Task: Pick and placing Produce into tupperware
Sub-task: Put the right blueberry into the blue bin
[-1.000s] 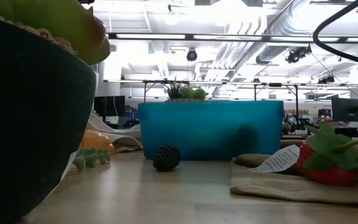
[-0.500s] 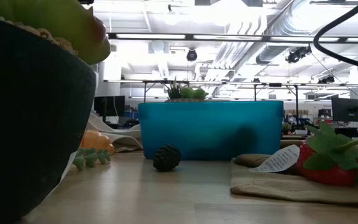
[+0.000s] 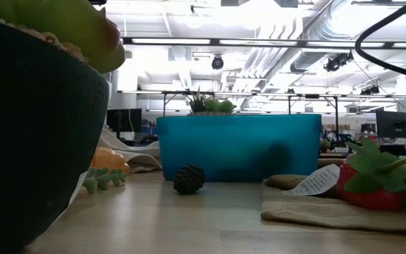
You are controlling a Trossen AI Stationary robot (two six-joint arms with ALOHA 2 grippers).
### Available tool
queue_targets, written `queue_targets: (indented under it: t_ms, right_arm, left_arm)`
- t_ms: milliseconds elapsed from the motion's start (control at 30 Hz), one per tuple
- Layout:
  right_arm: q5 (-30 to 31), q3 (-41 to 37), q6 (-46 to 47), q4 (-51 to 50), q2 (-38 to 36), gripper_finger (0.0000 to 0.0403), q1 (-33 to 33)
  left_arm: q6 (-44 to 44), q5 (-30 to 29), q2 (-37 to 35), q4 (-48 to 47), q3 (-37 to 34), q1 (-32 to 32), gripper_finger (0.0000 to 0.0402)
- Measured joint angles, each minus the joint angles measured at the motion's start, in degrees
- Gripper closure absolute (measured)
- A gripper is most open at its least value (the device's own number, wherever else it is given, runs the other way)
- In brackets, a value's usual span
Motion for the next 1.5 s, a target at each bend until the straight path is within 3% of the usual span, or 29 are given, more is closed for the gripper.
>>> queue_targets:
  t_ms: [400,867,1500]
  right_arm:
    - [0.0,0.0,0.1,0.0,0.0,0.0339,0.0]
    - [-1.7,0.1,0.3,0.4,0.0,0.0307,0.0]
    - [-3.5,0.1,0.5,0.8,0.0,0.0306,0.0]
  left_arm:
    - [0.0,0.0,0.0,0.0,0.0,0.0,0.0399]
    - [0.0,0.0,0.0,0.0,0.0,0.0,0.0399]
    - [0.0,0.0,0.0,0.0,0.0,0.0,0.0399]
